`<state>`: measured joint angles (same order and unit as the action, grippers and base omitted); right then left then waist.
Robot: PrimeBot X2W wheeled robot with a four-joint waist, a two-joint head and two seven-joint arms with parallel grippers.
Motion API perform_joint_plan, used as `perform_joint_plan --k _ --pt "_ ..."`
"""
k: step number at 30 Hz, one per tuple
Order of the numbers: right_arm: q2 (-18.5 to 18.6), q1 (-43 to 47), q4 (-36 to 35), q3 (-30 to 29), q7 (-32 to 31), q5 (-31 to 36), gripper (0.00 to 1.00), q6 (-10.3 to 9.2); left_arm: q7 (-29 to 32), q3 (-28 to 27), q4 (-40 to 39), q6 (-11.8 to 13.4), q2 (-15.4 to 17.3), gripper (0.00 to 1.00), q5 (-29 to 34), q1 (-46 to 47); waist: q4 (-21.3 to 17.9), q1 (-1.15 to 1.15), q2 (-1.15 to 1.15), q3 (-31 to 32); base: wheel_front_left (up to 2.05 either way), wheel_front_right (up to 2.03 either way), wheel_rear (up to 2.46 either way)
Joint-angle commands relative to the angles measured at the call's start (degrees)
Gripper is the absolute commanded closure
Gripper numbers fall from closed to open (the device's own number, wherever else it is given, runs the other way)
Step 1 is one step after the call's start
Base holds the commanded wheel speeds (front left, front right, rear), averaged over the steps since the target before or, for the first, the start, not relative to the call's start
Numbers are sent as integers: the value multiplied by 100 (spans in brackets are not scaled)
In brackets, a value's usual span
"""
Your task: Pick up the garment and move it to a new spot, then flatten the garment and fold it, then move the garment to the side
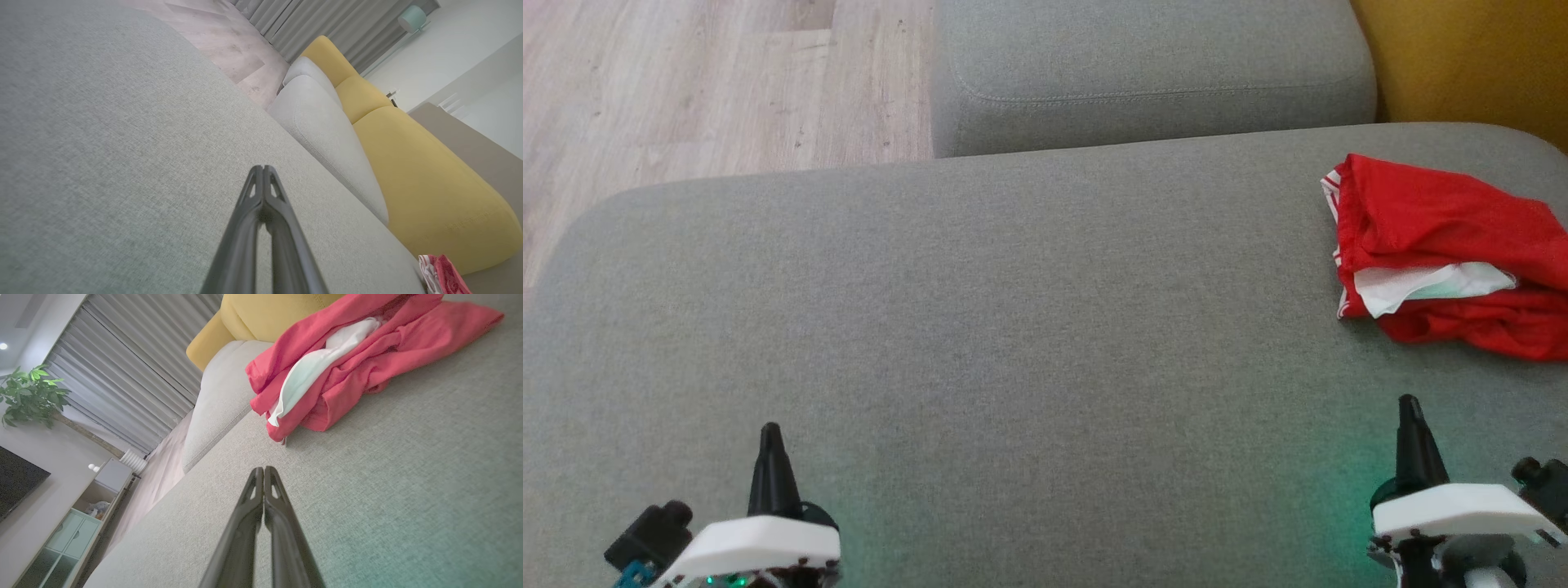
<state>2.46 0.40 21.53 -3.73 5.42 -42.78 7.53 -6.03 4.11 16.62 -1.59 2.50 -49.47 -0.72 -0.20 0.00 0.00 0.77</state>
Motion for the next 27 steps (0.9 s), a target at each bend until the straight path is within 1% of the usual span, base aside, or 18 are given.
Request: perform_joint_plan --k 1,27 --pt "23 -335 -231 29 -16 -141 100 -1 38 -141 -200 -49 22 100 -107 317 0 0 0 -1 0 0 0" --pt "30 -453 -420 -83 -444 -1886 100 -2 479 -476 -220 -246 30 100 -1622 453 8 0 0 -35 0 0 0"
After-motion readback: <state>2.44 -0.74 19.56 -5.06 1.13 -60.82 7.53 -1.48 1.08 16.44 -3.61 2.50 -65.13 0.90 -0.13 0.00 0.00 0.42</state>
